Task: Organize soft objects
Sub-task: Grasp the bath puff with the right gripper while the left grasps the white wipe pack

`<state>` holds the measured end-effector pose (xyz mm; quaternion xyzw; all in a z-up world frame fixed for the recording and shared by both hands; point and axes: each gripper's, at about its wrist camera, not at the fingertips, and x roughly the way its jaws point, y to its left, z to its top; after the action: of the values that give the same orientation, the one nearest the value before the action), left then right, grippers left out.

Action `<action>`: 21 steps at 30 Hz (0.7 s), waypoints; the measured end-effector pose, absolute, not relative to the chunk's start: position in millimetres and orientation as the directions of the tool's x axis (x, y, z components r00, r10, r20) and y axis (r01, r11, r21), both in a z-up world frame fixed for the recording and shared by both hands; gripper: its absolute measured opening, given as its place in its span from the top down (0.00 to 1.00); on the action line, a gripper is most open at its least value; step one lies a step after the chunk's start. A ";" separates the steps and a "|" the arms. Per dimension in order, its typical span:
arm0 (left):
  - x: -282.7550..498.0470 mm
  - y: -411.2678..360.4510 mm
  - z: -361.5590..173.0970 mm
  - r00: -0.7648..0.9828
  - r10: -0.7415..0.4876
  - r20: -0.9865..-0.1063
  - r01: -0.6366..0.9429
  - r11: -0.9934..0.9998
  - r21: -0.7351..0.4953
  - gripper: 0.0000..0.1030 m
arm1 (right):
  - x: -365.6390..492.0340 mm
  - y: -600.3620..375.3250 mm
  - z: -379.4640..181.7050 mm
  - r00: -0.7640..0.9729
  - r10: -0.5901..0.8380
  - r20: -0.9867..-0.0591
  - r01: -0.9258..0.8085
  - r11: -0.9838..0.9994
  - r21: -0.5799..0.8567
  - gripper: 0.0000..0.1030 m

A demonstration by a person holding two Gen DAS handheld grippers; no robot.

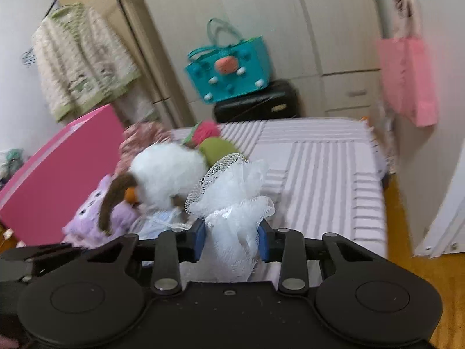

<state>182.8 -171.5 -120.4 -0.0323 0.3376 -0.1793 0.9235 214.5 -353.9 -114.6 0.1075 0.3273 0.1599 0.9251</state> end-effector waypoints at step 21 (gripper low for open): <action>193.2 -181.1 -120.9 0.736 -0.267 -0.623 0.324 0.946 -0.023 0.62 | 205.6 -348.2 -118.9 0.740 0.347 -0.576 -0.209 0.933 0.294 0.67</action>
<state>193.2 -181.1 -120.9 0.0432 0.3272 -0.1587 0.9305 205.6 -348.2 -118.9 0.1053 0.3279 0.1502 0.9267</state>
